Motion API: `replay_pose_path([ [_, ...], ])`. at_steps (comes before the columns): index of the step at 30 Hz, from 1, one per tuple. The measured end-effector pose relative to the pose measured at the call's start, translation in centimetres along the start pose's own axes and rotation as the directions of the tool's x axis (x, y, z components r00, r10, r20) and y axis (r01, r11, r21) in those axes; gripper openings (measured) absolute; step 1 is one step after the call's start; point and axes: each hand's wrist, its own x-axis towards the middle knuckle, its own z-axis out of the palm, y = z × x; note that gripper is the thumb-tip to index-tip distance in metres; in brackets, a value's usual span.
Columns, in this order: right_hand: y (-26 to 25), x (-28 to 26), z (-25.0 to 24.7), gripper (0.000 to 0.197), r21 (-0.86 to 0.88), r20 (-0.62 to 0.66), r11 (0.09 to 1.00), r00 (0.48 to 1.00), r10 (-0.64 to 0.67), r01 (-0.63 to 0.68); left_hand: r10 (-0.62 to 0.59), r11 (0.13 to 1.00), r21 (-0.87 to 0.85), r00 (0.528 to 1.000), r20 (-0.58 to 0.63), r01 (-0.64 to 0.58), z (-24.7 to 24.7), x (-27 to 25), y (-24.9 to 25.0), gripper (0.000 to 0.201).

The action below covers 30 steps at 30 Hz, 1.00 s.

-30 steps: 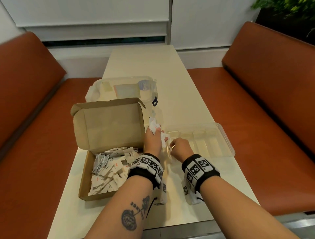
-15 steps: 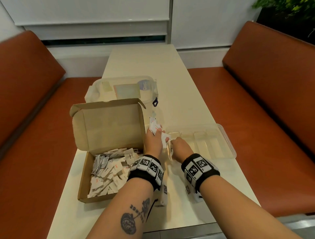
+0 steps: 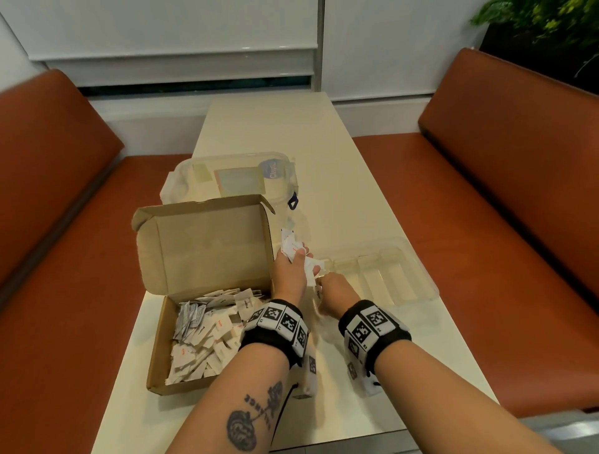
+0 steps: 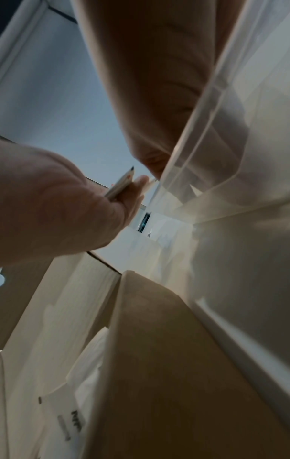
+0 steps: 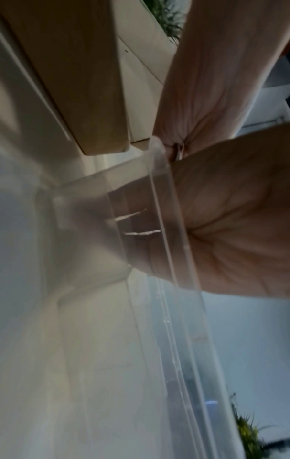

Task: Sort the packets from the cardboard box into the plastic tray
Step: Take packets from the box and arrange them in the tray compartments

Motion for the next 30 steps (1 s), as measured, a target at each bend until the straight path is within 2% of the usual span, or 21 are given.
replay_pose_path([
  [2, 0.0, 0.2, 0.3, 0.036, 0.008, -0.004, 0.999, 0.999, 0.039, -0.039, -0.003, 1.000, 0.005, 1.000, -0.007, 0.003, 0.0, 0.0, 0.0, 0.013],
  [5, -0.1, 0.3, 0.4, 0.023, 0.020, -0.011, 0.998, 0.998, 0.067, -0.067, 0.002, 1.000, 0.030, 1.000, -0.004, -0.002, 0.0, -0.1, -0.1, 0.014],
  [9, -0.3, 0.4, 1.0, 0.030, -0.032, -0.039, 0.996, 0.996, 0.083, -0.084, -0.013, 0.999, 0.033, 1.000, -0.003, 0.013, -0.1, -0.2, -0.1, 0.014],
  [14, -0.4, 0.5, 0.9, 0.030, -0.025, -0.063, 0.995, 0.993, 0.097, -0.099, -0.020, 1.000, 0.017, 1.000, -0.011, 0.020, -0.3, -0.5, 0.0, 0.015],
  [19, -0.1, 0.3, 0.7, 0.026, 0.172, -0.079, 0.973, 0.982, 0.172, -0.156, -0.016, 1.000, 0.017, 1.000, -0.003, 0.016, -0.5, -0.7, 0.2, 0.020],
  [21, 0.5, 0.5, 0.0, 0.027, 0.353, -0.119, 0.908, 0.952, 0.283, -0.226, -0.004, 1.000, 0.013, 1.000, 0.000, 0.004, -0.6, -0.7, 0.4, 0.018],
  [23, 1.0, 0.7, -1.0, 0.023, 0.570, -0.185, 0.795, 0.911, 0.368, -0.206, -0.019, 1.000, -0.019, 1.000, 0.011, 0.020, -0.5, -0.8, 0.6, 0.012],
  [25, 1.2, 0.6, -1.8, 0.029, 0.724, -0.181, 0.677, 0.911, 0.371, -0.132, -0.057, 0.996, -0.061, 0.998, 0.024, 0.058, -0.4, -0.9, 0.8, 0.012],
  [27, 0.9, 0.1, -2.6, 0.023, 0.858, -0.117, 0.507, 0.932, 0.342, -0.078, -0.082, 0.996, -0.035, 0.996, 0.021, 0.083, 0.0, -0.9, 0.8, 0.021],
  [28, 0.9, 0.0, -2.8, 0.019, 0.884, -0.118, 0.464, 0.937, 0.329, -0.052, -0.092, 0.995, -0.023, 0.996, 0.019, 0.092, 0.2, -0.9, 0.8, 0.025],
  [30, 1.1, -0.1, -3.2, 0.017, 0.888, -0.177, 0.459, 0.927, 0.332, 0.005, -0.115, 0.992, -0.059, 0.993, 0.011, 0.116, 0.6, -0.9, 1.1, 0.025],
])
